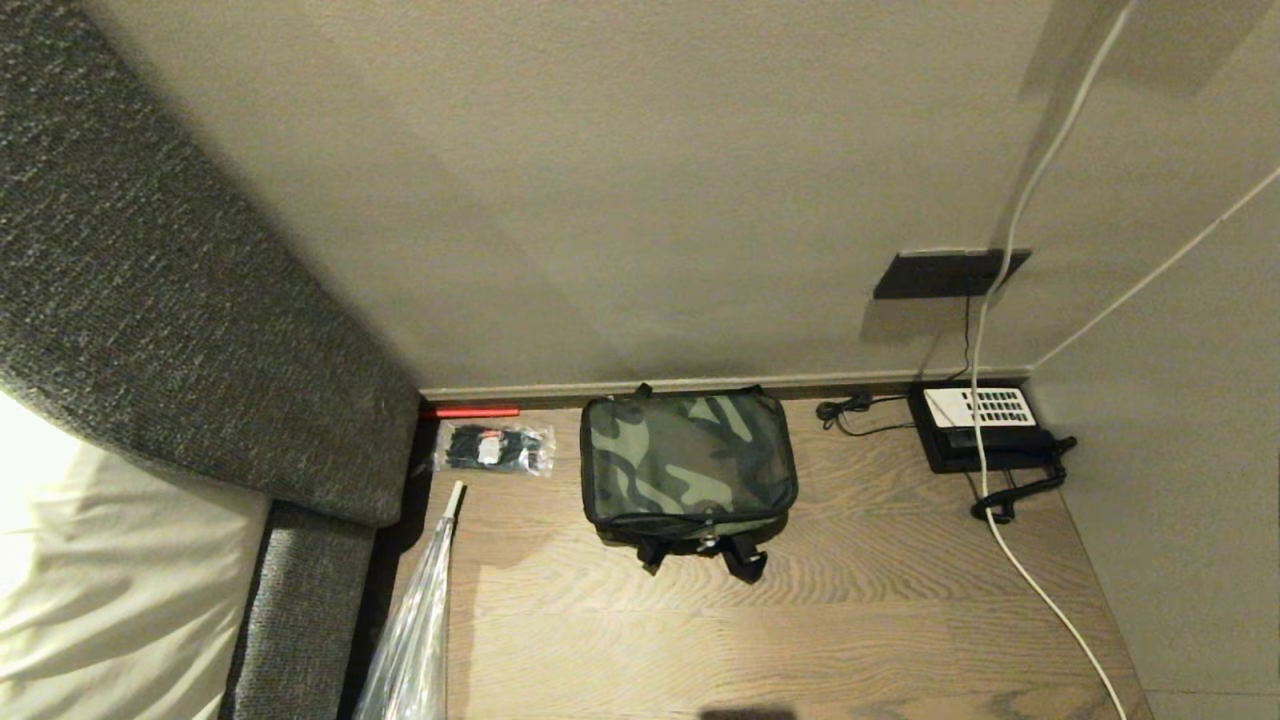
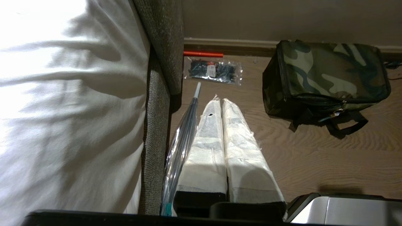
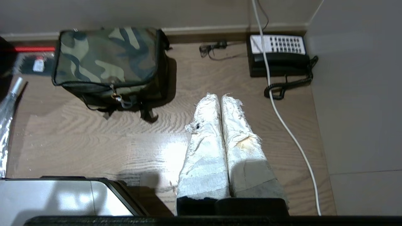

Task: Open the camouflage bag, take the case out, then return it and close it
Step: Open the top of the storage box

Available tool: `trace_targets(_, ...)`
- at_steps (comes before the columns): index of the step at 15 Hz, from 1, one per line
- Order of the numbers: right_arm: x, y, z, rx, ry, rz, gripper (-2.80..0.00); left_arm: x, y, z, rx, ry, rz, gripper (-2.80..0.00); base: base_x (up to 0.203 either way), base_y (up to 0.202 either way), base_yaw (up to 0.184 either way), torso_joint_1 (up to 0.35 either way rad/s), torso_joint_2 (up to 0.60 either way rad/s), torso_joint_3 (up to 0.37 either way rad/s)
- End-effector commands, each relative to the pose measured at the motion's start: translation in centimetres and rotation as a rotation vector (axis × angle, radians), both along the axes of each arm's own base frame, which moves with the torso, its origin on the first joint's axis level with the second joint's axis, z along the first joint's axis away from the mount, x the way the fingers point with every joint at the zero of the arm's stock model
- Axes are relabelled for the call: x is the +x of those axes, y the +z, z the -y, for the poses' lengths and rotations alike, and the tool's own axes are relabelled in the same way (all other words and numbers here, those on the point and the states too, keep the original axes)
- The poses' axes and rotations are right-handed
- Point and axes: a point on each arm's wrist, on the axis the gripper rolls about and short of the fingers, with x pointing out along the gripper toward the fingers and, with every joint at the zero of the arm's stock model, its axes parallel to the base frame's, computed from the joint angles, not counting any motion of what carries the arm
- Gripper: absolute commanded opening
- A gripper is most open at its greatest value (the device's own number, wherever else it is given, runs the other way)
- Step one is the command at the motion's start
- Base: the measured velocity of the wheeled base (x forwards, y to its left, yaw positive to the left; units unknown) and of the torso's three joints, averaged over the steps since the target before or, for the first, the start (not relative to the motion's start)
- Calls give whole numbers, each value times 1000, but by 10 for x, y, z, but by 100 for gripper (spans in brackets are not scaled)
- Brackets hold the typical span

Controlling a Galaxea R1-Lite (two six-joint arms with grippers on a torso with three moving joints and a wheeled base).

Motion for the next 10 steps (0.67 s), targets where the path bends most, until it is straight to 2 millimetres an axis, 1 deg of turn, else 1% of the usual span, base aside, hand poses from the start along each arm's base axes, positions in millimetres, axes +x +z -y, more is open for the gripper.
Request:
trace_targets(1, 0, 0, 0, -1, 1, 1, -280, 0, -1, 0, -2, 1, -2, -280, 0, 0, 0, 6, 2, -194)
trace_targets(8, 0, 0, 0, -1, 1, 1, -280, 0, -1, 0, 4, 1, -1, -280, 0, 0, 0, 1, 4, -197)
trace_targets(10, 0, 0, 0, -1, 1, 2, -280, 0, -1, 0, 6, 1, -1, -280, 0, 0, 0, 2, 1, -115)
